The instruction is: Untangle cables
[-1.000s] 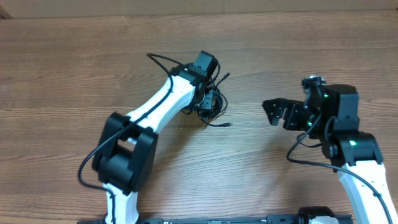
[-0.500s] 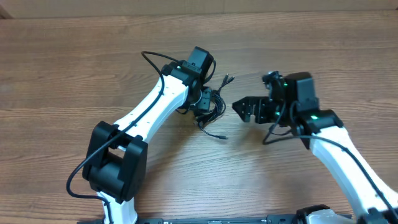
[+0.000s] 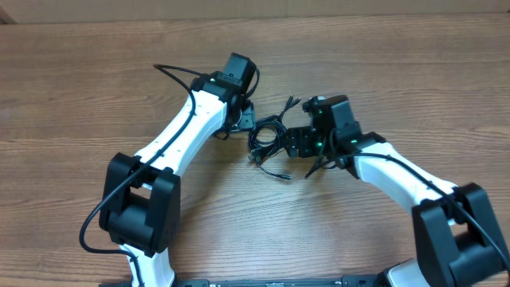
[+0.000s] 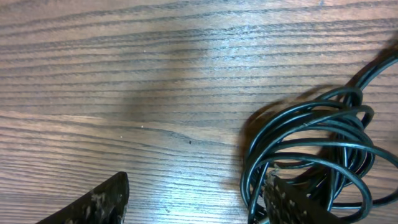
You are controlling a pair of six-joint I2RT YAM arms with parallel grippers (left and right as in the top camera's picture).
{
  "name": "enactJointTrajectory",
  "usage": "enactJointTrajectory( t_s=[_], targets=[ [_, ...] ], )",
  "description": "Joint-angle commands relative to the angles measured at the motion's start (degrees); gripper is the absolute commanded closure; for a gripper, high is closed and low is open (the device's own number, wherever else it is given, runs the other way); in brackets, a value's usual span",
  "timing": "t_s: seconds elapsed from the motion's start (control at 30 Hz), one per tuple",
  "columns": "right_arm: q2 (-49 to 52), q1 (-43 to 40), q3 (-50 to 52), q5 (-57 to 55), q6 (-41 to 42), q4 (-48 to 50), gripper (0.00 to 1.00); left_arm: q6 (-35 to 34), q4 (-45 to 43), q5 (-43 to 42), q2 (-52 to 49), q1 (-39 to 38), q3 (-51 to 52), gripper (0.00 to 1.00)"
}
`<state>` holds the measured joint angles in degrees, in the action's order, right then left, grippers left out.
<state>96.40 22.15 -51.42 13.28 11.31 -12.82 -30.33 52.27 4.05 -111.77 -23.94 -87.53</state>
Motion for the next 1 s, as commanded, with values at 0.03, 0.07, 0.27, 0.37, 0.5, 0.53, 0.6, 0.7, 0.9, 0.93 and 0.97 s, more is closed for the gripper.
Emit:
enactJointTrajectory(
  t_s=[0.03,0.07,0.27,0.37,0.5,0.53,0.6,0.7,0.9,0.93,0.97],
  targets=[
    [3.8,2.7,-1.2,-2.3,-2.6,3.7,0.16,-2.0,-0.1,-3.8,0.5,-0.1,-0.7,0.27],
    [4.1,2.9,-1.2,-2.7,-2.6,4.4,0.18,-2.0,0.0,-4.3,0.5,-0.1,-0.7,0.27],
    [5.4,2.9,-1.2,-4.3,-2.6,8.1,0.42,-1.8,0.4,-7.1,0.5,-0.2,-0.7,0.25],
    [6.6,2.9,-1.2,-4.9,-2.6,9.4,0.49,-1.9,0.6,-7.2,0.5,-0.2,-0.7,0.25],
    [8.4,2.9,-1.1,-5.7,-2.5,9.6,0.50,-1.9,0.8,-8.4,0.5,-0.5,-0.7,0.24],
    [8.9,2.9,-1.1,-5.7,-2.5,9.6,0.50,-1.9,0.8,-8.6,0.5,-0.8,-0.6,0.24],
    [9.1,2.9,-1.1,-5.7,-2.6,9.6,0.50,-1.9,0.7,-8.5,0.5,-1.2,-0.5,0.24],
    [9.1,2.9,-1.1,-5.8,-2.6,10.2,0.56,-2.5,-0.3,-8.6,0.4,-1.9,0.7,0.25],
    [9.1,2.9,-1.1,-6.2,-2.6,10.0,0.74,-3.6,-3.0,-8.4,-2.1,-2.8,1.9,0.29],
    [9.1,2.9,-1.1,-6.2,-2.6,10.0,0.77,-3.6,-3.6,-8.4,-2.4,-2.8,1.9,0.30],
    [9.1,2.9,-1.1,-7.4,-2.6,9.6,0.89,-3.6,-5.0,-8.4,-3.3,-2.8,1.9,0.30]
  ],
)
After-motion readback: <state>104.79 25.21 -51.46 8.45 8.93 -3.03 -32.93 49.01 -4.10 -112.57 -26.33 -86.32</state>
